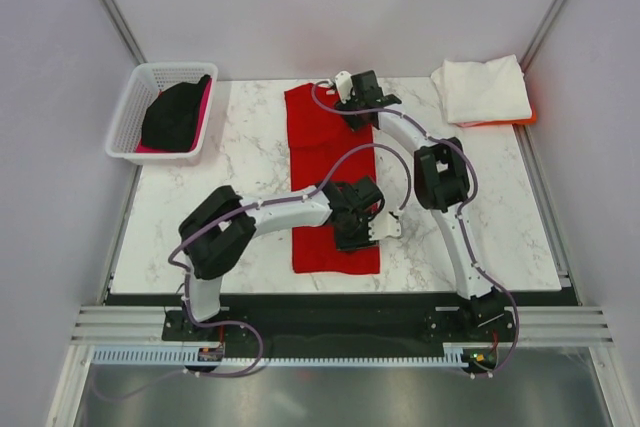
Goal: Fold and stack the t-shirts
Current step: Fold the tshirt
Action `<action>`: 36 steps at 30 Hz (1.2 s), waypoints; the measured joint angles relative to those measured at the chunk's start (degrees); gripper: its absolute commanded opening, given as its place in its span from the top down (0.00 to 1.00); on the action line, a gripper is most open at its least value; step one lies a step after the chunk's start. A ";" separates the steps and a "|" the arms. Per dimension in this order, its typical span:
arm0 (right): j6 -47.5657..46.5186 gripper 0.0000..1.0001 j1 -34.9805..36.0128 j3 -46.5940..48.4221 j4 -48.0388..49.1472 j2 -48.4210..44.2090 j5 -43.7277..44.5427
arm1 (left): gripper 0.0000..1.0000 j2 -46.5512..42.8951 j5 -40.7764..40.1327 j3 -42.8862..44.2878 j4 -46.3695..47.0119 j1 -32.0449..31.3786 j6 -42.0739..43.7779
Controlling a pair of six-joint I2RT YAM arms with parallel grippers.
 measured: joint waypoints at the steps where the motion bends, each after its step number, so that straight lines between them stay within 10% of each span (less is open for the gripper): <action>1: 0.59 0.45 -0.09 -1.99 0.09 -1.38 0.04 | 0.51 -1.60 -0.28 -0.59 -0.92 -0.11 -0.85; 6: 5.86 0.42 -0.94 -17.42 -0.87 -17.64 0.33 | 0.15 -21.33 -4.44 -2.49 -6.64 -0.35 -7.28; 16: 24.00 0.41 -3.21 -55.91 -2.71 -68.32 -12.46 | 0.26 -45.59 -3.82 -7.23 -6.08 17.68 -35.58; 27: 39.91 0.34 -8.09 -92.06 -11.43 -70.16 -30.42 | 0.21 -39.85 11.28 -31.95 -2.54 34.69 -58.36; 36: 46.97 0.34 -5.86 -94.77 -7.74 -66.93 -35.60 | 0.25 -40.00 18.40 -47.58 3.58 35.74 -66.14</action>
